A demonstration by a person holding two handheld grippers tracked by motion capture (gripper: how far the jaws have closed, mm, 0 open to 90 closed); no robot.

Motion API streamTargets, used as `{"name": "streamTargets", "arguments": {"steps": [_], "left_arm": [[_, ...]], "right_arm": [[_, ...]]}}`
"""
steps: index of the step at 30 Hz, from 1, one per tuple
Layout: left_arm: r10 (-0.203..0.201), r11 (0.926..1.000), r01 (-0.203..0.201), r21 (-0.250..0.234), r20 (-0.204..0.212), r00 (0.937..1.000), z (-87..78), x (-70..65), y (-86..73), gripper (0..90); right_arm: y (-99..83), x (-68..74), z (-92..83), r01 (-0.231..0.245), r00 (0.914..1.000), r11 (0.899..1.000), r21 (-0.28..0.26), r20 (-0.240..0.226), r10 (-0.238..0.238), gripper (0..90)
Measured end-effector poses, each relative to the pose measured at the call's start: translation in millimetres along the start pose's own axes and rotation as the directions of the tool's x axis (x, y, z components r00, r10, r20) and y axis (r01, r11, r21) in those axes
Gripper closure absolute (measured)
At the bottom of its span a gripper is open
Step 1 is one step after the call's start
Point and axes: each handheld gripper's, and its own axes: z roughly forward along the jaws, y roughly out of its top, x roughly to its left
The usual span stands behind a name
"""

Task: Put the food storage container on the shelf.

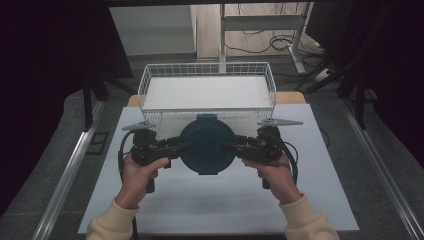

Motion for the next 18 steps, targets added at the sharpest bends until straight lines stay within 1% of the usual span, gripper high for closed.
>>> {"name": "streamTargets", "arguments": {"steps": [6, 9, 14, 15, 16, 18], "left_arm": [[0.004, 1.0, -0.004, -0.008, -0.004, 1.0, -2.5, -0.4, 13.9, 40.4], [0.008, 0.9999, -0.008, -0.011, -0.002, 1.0, -3.8, -1.2, 21.5, 40.5], [0.014, 0.9998, -0.014, -0.016, 0.0, 0.9999, -5.8, -3.8, 36.4, 40.5], [0.018, 0.9997, -0.018, -0.017, -0.001, 0.9998, -6.3, -4.3, 39.7, 40.5], [0.018, 0.9996, -0.018, -0.02, 0.0, 0.9998, -6.4, -4.7, 43.0, 40.5], [0.023, 0.9995, -0.023, -0.023, 0.0, 0.9997, -6.7, -5.1, 49.8, 40.5]], "right_arm": [[17.1, -0.3, 0.8, -0.004, 1.0, 1.0, -0.002, -0.007, 0.004, 40.9], [22.0, -0.1, 0.3, -0.001, 1.0, 1.0, -0.005, -0.007, 0.001, 40.9], [35.9, 1.6, -2.3, 0.002, 1.0, 1.0, -0.008, -0.006, -0.002, 40.9], [42.0, 1.5, -3.2, 0.007, 1.0, 1.0, -0.014, -0.005, -0.007, 40.9], [42.0, 1.5, -3.2, 0.007, 1.0, 1.0, -0.014, -0.005, -0.007, 40.9], [48.6, 1.6, -4.1, 0.005, 1.0, 1.0, -0.013, -0.006, -0.005, 40.9]]}}
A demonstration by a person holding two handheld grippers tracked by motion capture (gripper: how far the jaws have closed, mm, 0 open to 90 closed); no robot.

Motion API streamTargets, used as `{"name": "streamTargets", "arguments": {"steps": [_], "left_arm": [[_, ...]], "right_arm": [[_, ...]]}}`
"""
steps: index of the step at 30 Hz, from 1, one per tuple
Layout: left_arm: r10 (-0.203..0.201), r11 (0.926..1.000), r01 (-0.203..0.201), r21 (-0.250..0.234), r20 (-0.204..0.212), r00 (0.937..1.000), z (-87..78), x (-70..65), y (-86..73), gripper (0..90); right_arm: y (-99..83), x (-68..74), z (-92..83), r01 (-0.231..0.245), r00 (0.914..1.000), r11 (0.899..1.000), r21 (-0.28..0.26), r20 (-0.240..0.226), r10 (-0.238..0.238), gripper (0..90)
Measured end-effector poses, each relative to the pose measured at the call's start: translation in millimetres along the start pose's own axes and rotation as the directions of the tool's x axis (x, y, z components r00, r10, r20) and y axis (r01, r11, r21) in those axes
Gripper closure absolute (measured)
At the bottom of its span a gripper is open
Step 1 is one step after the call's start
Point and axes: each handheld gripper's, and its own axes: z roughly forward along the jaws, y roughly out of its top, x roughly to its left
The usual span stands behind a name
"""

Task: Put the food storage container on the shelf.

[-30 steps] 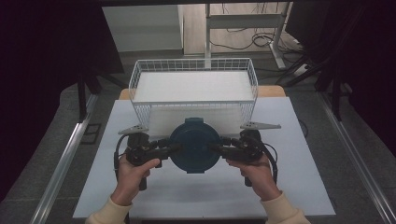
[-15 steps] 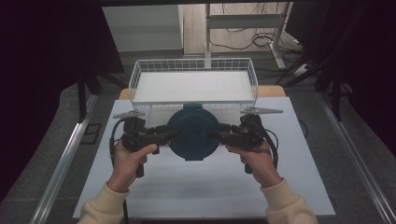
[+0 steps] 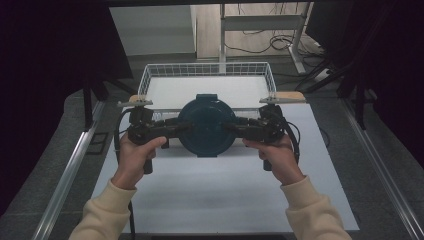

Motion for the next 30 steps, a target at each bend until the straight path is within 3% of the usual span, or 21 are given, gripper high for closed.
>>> {"name": "streamTargets", "arguments": {"steps": [10, 30], "left_arm": [[0.012, 0.9999, -0.012, -0.002, 0.0, 0.9999, 2.2, 3.7, 26.7, 40.5], [-0.015, 0.9999, 0.015, 0.001, 0.008, 0.9999, 16.4, 23.7, 73.6, 40.7]], "right_arm": [[27.0, -4.8, 1.6, 0.013, 0.9999, 1.0, -0.007, 0.002, -0.013, 40.9], [77.3, -25.4, 14.6, 0.01, 0.9999, 0.999, 0.032, 0.003, -0.01, 41.0]]}}
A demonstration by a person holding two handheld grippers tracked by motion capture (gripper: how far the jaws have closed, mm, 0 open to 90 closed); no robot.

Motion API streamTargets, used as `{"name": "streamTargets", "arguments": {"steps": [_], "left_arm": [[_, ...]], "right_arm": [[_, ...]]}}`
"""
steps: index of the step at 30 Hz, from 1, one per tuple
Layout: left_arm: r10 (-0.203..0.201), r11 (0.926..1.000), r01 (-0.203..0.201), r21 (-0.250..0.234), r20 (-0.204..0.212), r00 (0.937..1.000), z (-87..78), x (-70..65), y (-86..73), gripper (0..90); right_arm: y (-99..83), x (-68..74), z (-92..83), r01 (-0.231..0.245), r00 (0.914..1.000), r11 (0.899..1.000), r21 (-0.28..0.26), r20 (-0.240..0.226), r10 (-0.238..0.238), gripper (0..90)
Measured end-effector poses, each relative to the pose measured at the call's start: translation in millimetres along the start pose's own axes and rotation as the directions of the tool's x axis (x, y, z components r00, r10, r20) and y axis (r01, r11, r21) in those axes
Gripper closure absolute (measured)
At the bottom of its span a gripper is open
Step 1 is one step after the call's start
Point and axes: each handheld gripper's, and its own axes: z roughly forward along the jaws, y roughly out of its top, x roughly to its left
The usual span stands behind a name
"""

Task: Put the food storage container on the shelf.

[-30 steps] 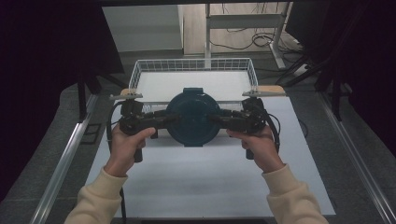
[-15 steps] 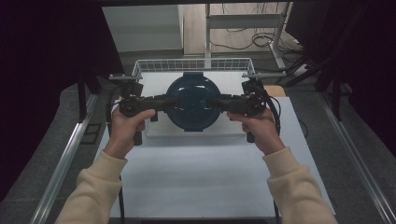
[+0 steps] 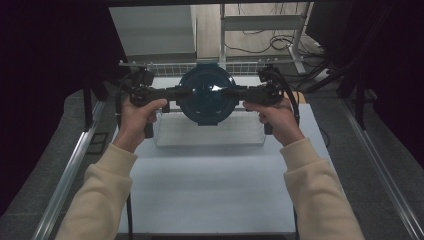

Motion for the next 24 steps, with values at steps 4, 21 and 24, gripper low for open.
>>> {"name": "streamTargets", "arguments": {"steps": [4, 21, 24], "left_arm": [[-0.003, 1.0, 0.003, 0.003, 0.004, 1.0, 5.4, 5.4, 9.8, 40.6], [-0.082, 0.9958, 0.082, 0.041, 0.003, 0.9966, 41.9, 39.6, 20.8, 40.0], [-0.115, 0.9932, 0.115, 0.02, 0.016, 0.9932, 45.4, 45.5, 21.4, 39.5]], "right_arm": [[9.1, -6.8, 2.5, -0.012, 0.9999, 1.0, -0.002, 0.0, 0.012, 41.0], [23.1, -47.1, 24.5, -0.097, 0.9952, 0.994, 0.052, 0.021, 0.096, 40.7], [22.9, -51.4, 28.7, -0.121, 0.9925, 0.992, 0.042, 0.025, 0.12, 40.6]]}}
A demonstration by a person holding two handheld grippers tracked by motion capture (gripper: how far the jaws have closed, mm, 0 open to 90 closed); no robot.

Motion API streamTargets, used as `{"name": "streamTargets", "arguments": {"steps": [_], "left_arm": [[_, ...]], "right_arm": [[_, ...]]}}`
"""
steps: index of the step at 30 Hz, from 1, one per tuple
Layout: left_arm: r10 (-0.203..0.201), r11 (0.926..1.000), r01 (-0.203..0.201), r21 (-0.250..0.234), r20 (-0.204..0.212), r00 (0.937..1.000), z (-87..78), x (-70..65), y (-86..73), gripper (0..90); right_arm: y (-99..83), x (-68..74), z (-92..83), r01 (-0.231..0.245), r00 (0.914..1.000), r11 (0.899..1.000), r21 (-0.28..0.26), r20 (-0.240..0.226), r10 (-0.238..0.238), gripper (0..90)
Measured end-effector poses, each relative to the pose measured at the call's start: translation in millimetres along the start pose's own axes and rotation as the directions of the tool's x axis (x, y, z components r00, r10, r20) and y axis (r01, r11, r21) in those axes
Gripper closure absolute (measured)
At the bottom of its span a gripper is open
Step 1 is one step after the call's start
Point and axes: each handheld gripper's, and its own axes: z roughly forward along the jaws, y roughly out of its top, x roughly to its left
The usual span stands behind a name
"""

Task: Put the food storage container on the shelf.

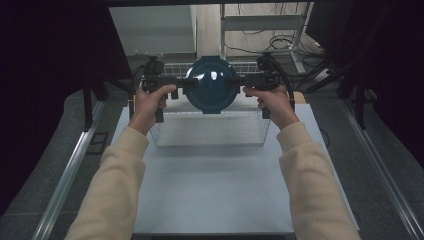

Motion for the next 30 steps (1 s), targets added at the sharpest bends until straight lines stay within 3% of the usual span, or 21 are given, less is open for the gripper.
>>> {"name": "streamTargets", "arguments": {"steps": [2, 5, 10, 15, 20, 22, 23, 24, 25, 28, 29, 30], "left_arm": [[-0.021, 0.9997, 0.021, -0.009, 0.006, 0.9998, 2.7, 3.8, 1.8, 39.6], [-0.062, 0.998, 0.062, -0.016, 0.016, 0.998, 8.7, 10.6, 4.4, 39.4], [-0.128, 0.9918, 0.128, -0.005, 0.023, 0.9915, 19.4, 19.4, 9.3, 37.1], [-0.198, 0.9803, 0.198, 0.001, 0.054, 0.9788, 27.7, 31.3, 10.0, 36.4], [-0.227, 0.9739, 0.227, 0.008, 0.066, 0.9717, 33.5, 37.7, 8.8, 34.6], [-0.217, 0.9761, 0.218, -0.001, 0.074, 0.9734, 34.5, 38.4, 8.1, 33.9], [-0.207, 0.978, 0.209, -0.008, 0.076, 0.9753, 35.0, 38.5, 7.2, 33.2], [-0.207, 0.978, 0.209, -0.008, 0.076, 0.9753, 35.0, 38.5, 7.2, 32.7], [-0.195, 0.9804, 0.196, -0.015, 0.074, 0.9781, 35.3, 38.0, 6.4, 30.8], [-0.178, 0.9825, 0.181, -0.044, 0.063, 0.982, 33.3, 35.6, 6.0, 24.9], [-0.171, 0.983, 0.175, -0.055, 0.064, 0.9831, 31.5, 34.5, 6.1, 21.9], [-0.157, 0.9848, 0.161, -0.066, 0.058, 0.9859, 29.4, 33.0, 6.2, 21.9]], "right_arm": [[1.7, -2.9, 2.0, -0.016, 0.9999, 1.0, -0.005, -0.001, 0.016, 40.5], [4.6, -12.2, 6.5, -0.077, 0.9969, 0.997, -0.013, -0.013, 0.077, 39.9], [10.5, -25.4, 13.0, -0.186, 0.9825, 0.983, -0.011, -0.018, 0.186, 39.2], [10.2, -36.0, 19.3, -0.282, 0.9592, 0.959, -0.029, -0.02, 0.282, 38.8], [6.5, -44.5, 24.0, -0.339, 0.9406, 0.939, -0.053, -0.025, 0.339, 38.5], [5.2, -45.1, 25.1, -0.337, 0.9413, 0.939, -0.068, -0.019, 0.337, 38.1], [5.4, -41.9, 25.0, -0.318, 0.9477, 0.945, -0.078, 0.002, 0.319, 36.8], [5.4, -41.9, 25.0, -0.318, 0.9477, 0.945, -0.078, 0.002, 0.319, 36.8], [5.4, -36.8, 24.7, -0.281, 0.9576, 0.955, -0.093, 0.039, 0.285, 31.6], [5.4, -31.6, 23.4, -0.244, 0.9652, 0.964, -0.109, 0.069, 0.252, 26.3], [5.6, -25.1, 20.5, -0.219, 0.9706, 0.966, -0.134, 0.071, 0.23, 19.9], [5.6, -25.1, 20.5, -0.219, 0.9706, 0.966, -0.134, 0.071, 0.23, 19.9]]}}
